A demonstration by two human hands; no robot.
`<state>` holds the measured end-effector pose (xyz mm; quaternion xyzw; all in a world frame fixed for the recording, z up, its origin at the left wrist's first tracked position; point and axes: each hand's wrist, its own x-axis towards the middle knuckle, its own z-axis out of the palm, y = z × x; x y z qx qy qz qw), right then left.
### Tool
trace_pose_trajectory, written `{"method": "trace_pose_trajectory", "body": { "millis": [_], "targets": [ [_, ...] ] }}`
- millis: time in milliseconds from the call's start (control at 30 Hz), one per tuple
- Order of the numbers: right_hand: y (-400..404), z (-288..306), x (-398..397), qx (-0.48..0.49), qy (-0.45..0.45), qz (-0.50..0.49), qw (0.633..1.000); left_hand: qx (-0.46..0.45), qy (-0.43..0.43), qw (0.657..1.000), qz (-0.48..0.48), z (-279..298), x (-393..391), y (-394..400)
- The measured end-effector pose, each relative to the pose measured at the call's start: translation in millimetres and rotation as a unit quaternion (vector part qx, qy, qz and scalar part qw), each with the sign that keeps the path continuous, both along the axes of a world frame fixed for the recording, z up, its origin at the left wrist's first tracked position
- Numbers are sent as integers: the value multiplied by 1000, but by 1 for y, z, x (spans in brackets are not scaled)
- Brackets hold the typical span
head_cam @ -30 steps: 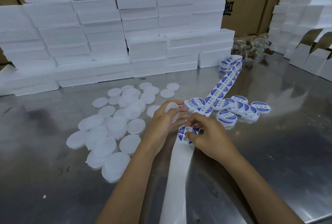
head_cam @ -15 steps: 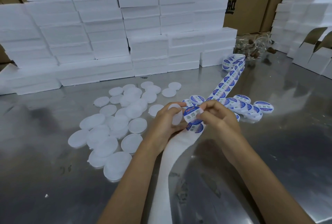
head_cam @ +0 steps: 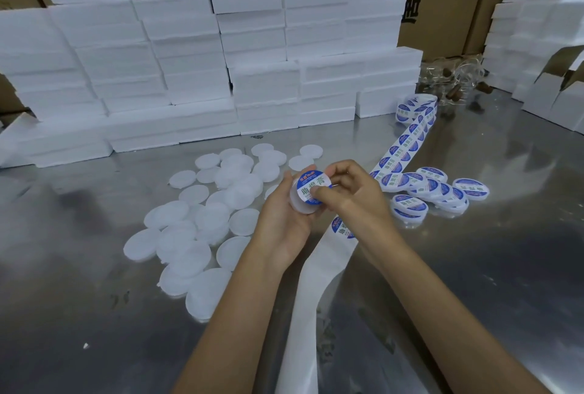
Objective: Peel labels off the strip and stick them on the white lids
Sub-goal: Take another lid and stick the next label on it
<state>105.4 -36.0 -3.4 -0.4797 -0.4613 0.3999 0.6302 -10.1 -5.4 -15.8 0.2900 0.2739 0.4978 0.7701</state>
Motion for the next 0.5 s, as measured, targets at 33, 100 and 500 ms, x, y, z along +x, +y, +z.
{"method": "trace_pose_trajectory", "body": {
  "millis": [33, 100, 500],
  "targets": [
    [0, -2, 0, 1, -6, 0, 1000, -10, -12, 1000, -2, 2, 0, -1],
    [1, -4, 0, 2, -14, 0, 1000, -20, -24, 1000, -6, 4, 0, -2],
    [-2, -13, -1, 13, -124, -54, 991, -2, -5, 1000, -22, 5, 10, -6]
  ]
}}
